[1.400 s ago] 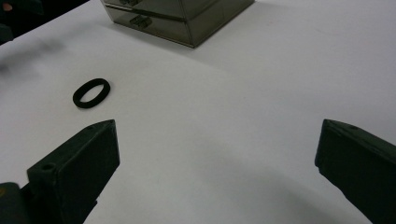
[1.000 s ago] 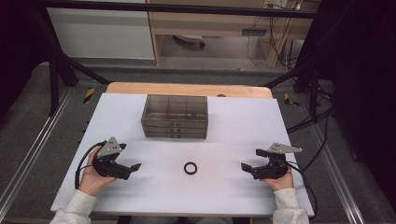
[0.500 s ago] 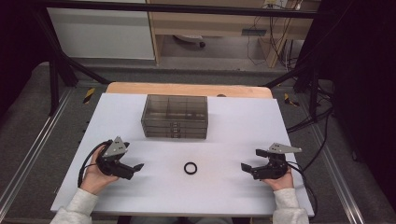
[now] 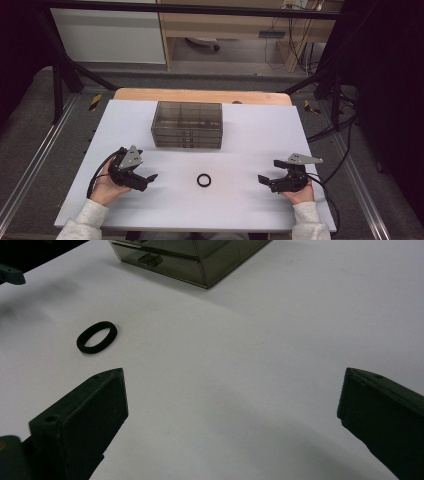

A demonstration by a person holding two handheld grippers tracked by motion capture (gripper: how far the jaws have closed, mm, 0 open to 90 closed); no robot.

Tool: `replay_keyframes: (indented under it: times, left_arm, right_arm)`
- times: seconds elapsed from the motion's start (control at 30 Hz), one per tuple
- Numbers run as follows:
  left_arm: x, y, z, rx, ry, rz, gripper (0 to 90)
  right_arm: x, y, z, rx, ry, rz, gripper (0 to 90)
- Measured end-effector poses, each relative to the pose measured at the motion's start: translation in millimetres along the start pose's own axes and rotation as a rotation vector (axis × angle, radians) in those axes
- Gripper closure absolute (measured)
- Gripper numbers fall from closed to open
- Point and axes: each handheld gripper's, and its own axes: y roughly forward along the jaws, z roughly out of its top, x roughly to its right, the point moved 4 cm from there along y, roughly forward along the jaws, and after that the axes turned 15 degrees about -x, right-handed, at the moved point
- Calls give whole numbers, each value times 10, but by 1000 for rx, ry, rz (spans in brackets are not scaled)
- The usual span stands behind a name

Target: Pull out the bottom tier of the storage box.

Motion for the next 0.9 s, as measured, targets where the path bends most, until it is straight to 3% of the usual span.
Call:
replay_keyframes:
  times: [0.9]
  left_arm:
    - [57,159,210,-33,95,65,35]
  right_arm:
    - [1,4,-3,-4,-2,-2,4]
